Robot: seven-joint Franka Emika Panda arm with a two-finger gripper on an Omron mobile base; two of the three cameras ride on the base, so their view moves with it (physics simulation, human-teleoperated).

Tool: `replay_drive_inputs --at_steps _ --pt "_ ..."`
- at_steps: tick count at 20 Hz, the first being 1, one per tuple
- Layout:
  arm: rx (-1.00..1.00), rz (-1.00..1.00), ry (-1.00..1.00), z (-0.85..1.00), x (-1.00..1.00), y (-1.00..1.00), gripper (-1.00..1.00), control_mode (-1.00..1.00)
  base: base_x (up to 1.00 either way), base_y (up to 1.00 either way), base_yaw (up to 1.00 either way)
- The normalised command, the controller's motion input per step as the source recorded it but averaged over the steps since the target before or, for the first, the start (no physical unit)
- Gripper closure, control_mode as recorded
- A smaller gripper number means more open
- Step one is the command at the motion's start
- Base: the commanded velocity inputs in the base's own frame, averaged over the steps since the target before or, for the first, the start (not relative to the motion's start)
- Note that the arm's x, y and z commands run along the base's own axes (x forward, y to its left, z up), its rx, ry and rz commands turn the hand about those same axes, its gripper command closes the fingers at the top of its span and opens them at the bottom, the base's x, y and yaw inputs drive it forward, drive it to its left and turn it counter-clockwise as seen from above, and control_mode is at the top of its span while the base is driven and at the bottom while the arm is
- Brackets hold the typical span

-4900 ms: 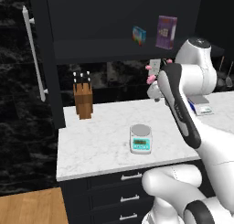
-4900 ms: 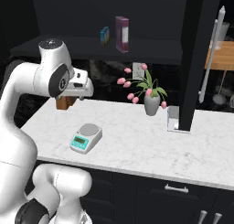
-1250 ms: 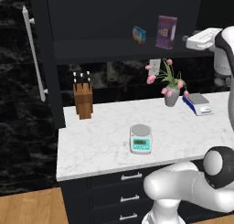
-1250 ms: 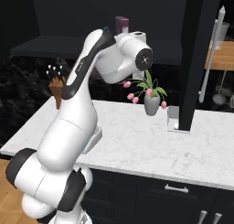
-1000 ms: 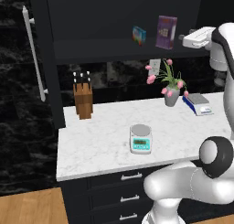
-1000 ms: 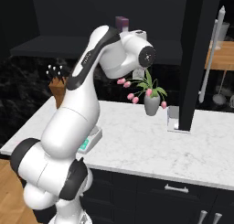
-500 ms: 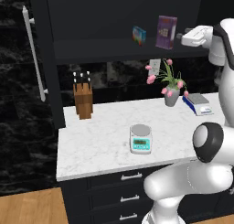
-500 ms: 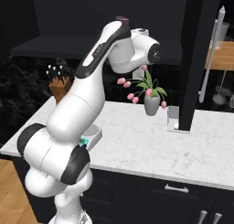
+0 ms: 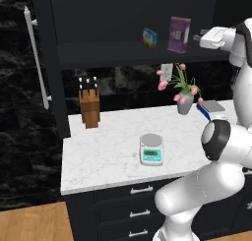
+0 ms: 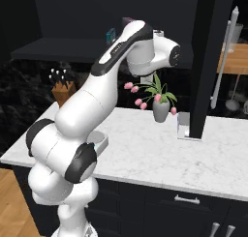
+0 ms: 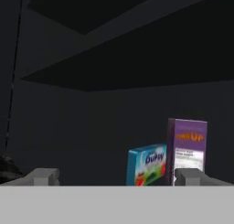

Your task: Pick the cereal and place it on the digital scale for weighing, and close the cabinet.

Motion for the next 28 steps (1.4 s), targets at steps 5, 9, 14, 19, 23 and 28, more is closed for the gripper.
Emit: replay_drive_inputs --at_steps 5,9,14,19,23,28 --pt "0.01 0.0 0.0 0.0 -0.11 -0.3 -1.0 -1.0 0.0 0.0 0.0" --pt "0.03 0.0 0.01 0.0 0.19 -0.37 -1.0 -1.0 0.0 0.0 0.0" --pt "0.01 -0.07 0.06 0.0 0.38 -0.17 -1.0 -1.0 0.0 0.0 0.0" --pt "0.0 -0.07 0.05 0.0 0.29 0.11 -1.0 -1.0 0.0 0.0 0.0" --pt "0.0 -0.02 0.04 0.0 0.31 0.11 -1.0 -1.0 0.0 0.0 0.0" --pt "0.0 0.0 0.03 0.0 0.24 0.01 -1.0 -1.0 0.0 0.0 0.0"
